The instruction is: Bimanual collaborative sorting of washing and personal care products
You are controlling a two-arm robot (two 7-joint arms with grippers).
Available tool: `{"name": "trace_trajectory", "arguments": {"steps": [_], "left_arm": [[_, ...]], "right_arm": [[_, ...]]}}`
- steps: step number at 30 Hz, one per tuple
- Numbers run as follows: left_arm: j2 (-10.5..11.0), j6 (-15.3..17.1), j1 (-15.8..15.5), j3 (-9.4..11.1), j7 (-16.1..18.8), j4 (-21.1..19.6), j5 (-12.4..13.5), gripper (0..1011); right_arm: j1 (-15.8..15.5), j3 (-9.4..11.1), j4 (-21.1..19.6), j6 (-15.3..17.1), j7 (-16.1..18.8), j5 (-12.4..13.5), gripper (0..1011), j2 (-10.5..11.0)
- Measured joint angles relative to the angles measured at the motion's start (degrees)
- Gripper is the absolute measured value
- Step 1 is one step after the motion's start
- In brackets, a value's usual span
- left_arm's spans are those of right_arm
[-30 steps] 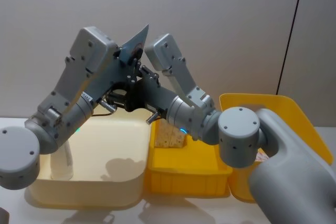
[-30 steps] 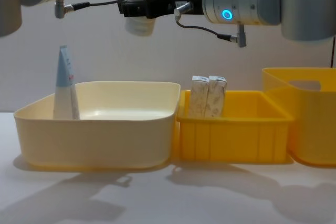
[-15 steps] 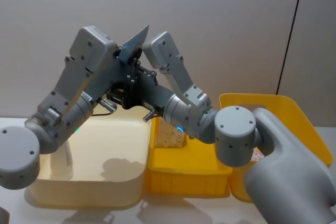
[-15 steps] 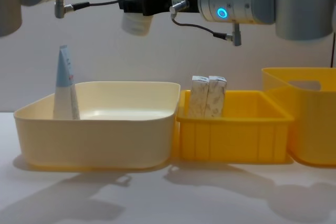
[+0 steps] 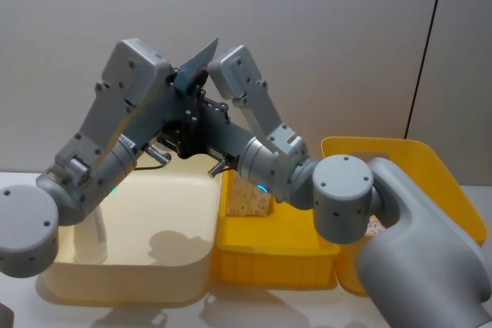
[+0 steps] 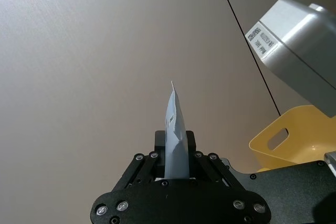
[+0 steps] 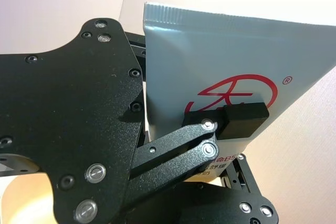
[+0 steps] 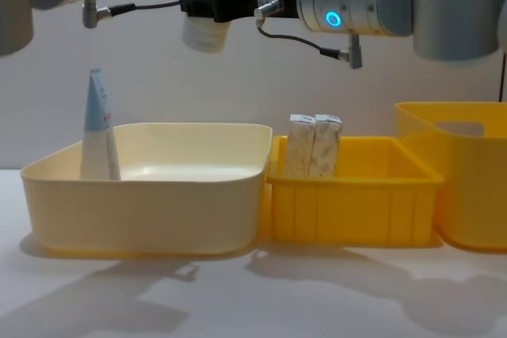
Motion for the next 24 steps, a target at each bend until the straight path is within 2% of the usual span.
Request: {"name": "trace_trajectory", "arguments": {"steps": [16,19,20,24], "left_arm": [[0.0,0.0,0.0,0.0,0.0,0.0,0.0,199],[0.0,0.0,0.0,0.0,0.0,0.0,0.0,262],[0.0,0.0,0.0,0.0,0.0,0.0,0.0,316],[0.0,0.0,0.0,0.0,0.0,0.0,0.0,390]], "right_arm": [[0.0,0.0,0.1,-0.1,-0.1,0.0,547,-0.1],[0.0,0.0,0.1,-0.1,-0.1,0.0,547,-0.1],[0.0,0.0,0.1,-0.1,-0.1,0.0,547,-0.1],[0.0,0.0,0.1,-0.1,-0.1,0.0,547,-0.1]]}}
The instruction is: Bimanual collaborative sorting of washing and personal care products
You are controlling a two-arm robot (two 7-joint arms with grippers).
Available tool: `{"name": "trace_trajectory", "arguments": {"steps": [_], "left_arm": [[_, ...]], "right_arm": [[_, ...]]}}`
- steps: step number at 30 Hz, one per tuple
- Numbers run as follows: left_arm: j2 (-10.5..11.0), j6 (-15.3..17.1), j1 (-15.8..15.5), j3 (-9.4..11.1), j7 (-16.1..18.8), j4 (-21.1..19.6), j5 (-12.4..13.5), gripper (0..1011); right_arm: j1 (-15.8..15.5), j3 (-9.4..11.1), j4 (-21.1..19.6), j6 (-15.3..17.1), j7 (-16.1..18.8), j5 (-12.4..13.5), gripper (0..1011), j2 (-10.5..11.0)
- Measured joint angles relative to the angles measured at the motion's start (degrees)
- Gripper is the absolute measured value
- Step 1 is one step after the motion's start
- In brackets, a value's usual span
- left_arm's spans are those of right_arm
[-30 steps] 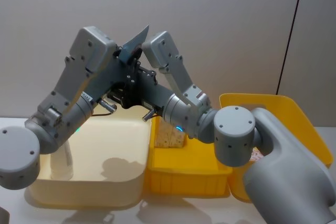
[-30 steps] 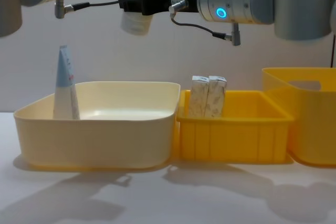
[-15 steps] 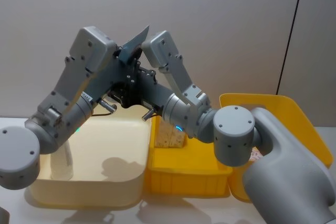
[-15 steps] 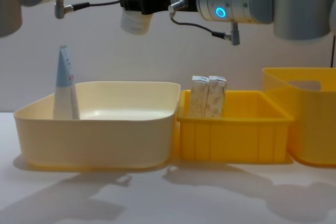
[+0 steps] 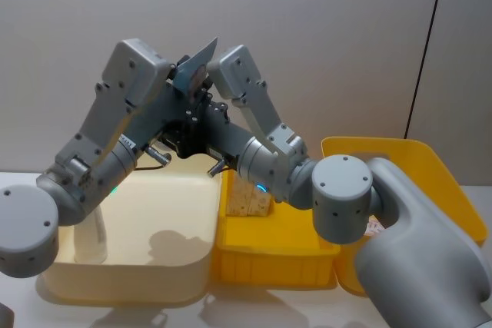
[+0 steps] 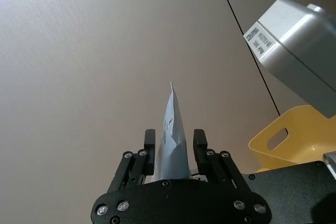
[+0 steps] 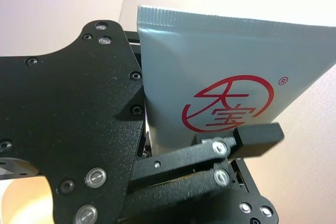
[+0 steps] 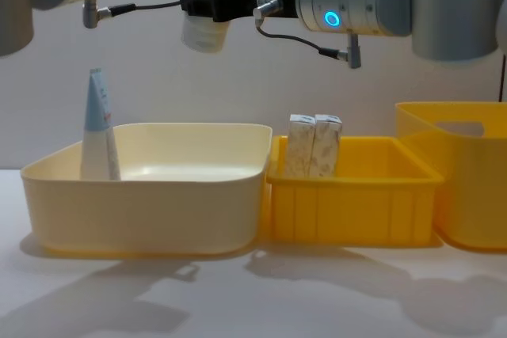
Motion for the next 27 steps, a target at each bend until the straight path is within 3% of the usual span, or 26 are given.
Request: {"name": "trace_trajectory", "arguments": {"steps": [7,10,16,21,27], "left_arm": [[0.0,0.0,0.0,0.0,0.0,0.0,0.0,648],[0.0,0.0,0.0,0.0,0.0,0.0,0.0,711],[0.0,0.0,0.0,0.0,0.0,0.0,0.0,915],[0.0,0.0,0.0,0.0,0.0,0.0,0.0,1003],[0.0,0.0,0.0,0.0,0.0,0.0,0.0,1003]], "right_arm": [[0.0,0.0,0.0,0.0,-0.2,-0.4,547,0.1],[0.0,0.0,-0.3,0.1,-0.6,-0.8,547,0.4],[-0.4,0.1,-2.3,1.0,-2.8,-2.9,547,1.8],[-1.2,0.7,-4.3,2.0,-4.7,-4.4,547,3.2],[-2.5,1.8,-7.3,3.6,-7.4,-6.1,546,5.4]]}}
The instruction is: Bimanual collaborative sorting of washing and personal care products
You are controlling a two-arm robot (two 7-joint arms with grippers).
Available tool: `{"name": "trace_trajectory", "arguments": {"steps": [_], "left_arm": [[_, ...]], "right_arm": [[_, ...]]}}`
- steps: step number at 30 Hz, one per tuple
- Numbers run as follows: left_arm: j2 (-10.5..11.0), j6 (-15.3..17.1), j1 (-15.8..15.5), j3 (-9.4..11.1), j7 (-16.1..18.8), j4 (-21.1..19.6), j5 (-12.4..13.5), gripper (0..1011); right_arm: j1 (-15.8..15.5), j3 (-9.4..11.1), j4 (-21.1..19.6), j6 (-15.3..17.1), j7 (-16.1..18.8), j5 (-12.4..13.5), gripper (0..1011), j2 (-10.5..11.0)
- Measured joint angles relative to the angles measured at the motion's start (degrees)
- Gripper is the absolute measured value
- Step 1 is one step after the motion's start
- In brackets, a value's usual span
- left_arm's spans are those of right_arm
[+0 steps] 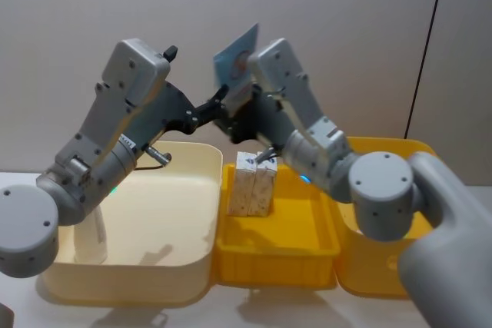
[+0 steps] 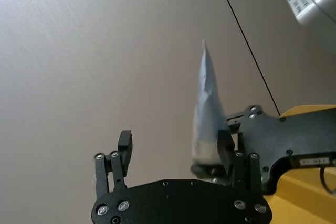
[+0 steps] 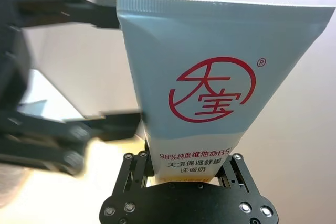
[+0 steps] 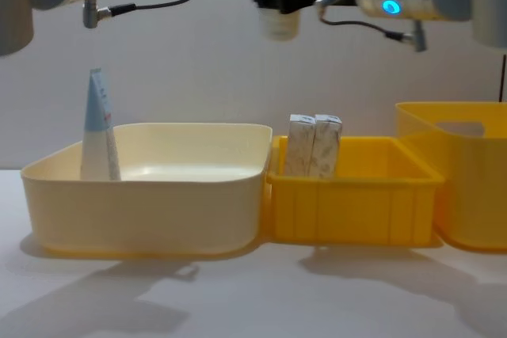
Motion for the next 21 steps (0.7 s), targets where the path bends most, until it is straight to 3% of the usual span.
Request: {"name": "trace_trajectory", "arguments": {"steps": [21], "left_arm": [[0.0,0.0,0.0,0.0,0.0,0.0,0.0,1003]], "right_arm": [[-4.7,6.5,-9.6,7.7,-9.4,-5.4,547,7.4]]}}
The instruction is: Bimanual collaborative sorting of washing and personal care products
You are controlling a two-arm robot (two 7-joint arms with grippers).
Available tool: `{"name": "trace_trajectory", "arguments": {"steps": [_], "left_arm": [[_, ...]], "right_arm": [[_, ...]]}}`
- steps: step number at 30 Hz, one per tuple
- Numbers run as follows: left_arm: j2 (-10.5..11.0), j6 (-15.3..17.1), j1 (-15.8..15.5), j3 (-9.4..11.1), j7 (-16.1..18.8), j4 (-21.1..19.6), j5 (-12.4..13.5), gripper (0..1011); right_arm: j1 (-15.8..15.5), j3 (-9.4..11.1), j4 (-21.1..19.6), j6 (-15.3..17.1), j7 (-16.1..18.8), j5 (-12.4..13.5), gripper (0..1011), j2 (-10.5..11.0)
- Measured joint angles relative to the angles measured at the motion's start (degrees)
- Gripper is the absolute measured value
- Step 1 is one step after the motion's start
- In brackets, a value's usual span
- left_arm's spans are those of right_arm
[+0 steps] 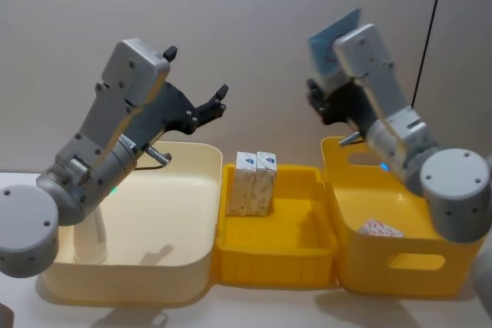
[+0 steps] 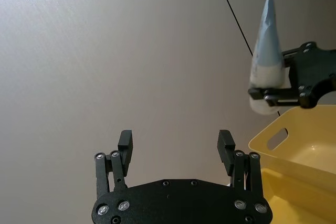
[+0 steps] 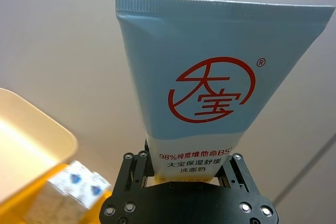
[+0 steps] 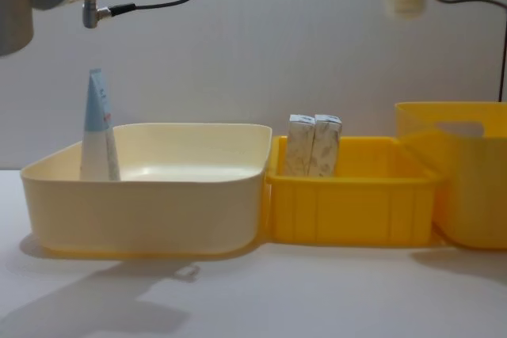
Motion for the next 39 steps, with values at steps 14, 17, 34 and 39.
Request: {"name": "trace_trajectory", "arguments": {"steps": [14,17,34,39], "left_arm": [[0.0,0.0,0.0,0.0,0.0,0.0,0.0,1003],[0.0,0.0,0.0,0.0,0.0,0.0,0.0,1004],[0.0,0.0,0.0,0.0,0.0,0.0,0.0,1003],[0.0,0.0,0.0,0.0,0.0,0.0,0.0,1003]], "right_arm": [[-1.4,5.3,-3.7,10.3,-2.1,-0.5,547,3.0],[-1.4,6.3,-4.1,12.9,-1.9,0.0,547,3.3],[0.8,9.6,-4.2,28.7,4.3,4.2,547,3.8],[1.8,9.7,-3.6,32.1,6.1,5.0,547,3.8]]}}
